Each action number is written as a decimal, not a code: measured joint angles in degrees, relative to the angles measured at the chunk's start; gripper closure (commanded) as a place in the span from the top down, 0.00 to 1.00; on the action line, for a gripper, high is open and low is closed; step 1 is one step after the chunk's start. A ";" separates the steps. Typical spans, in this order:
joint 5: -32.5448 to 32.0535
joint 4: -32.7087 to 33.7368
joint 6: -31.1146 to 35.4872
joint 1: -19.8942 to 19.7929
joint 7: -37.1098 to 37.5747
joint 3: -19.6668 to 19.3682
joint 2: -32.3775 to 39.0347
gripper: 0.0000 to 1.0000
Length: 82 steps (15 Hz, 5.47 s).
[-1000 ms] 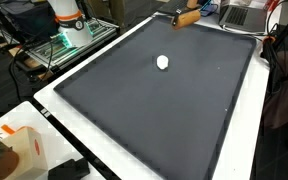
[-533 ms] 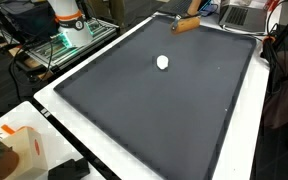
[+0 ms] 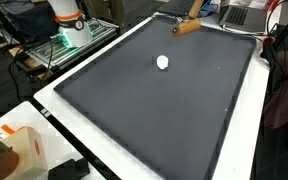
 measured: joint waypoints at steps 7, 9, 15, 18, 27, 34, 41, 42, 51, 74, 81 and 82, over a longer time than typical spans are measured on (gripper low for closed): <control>1.72 5.27 -4.74 -0.20 -4.13 -0.12 4.00 0.23; 2.44 7.79 -6.36 -0.42 -5.70 -0.30 5.86 0.23; 2.64 15.68 -7.97 -0.86 -9.54 -0.47 12.08 0.23; 2.46 18.64 -8.03 -0.90 -10.90 -0.49 14.55 0.48; 2.46 18.91 -7.82 -0.88 -11.04 -0.49 15.75 0.23; 1.87 19.29 -7.84 -0.91 -12.43 -0.53 18.35 0.23; 0.80 21.63 -9.35 -0.74 -16.48 -0.53 20.84 0.23; 0.76 22.08 -9.76 -0.68 -17.29 -0.52 21.23 0.23; 0.76 25.33 -14.60 -0.50 -22.22 -0.49 24.45 0.23; 1.61 29.69 -8.45 0.25 -22.62 0.34 26.56 0.48; 1.59 29.58 -8.62 0.08 -21.44 0.14 26.34 0.23; 1.59 29.50 -8.59 -0.10 -20.53 0.08 26.12 0.23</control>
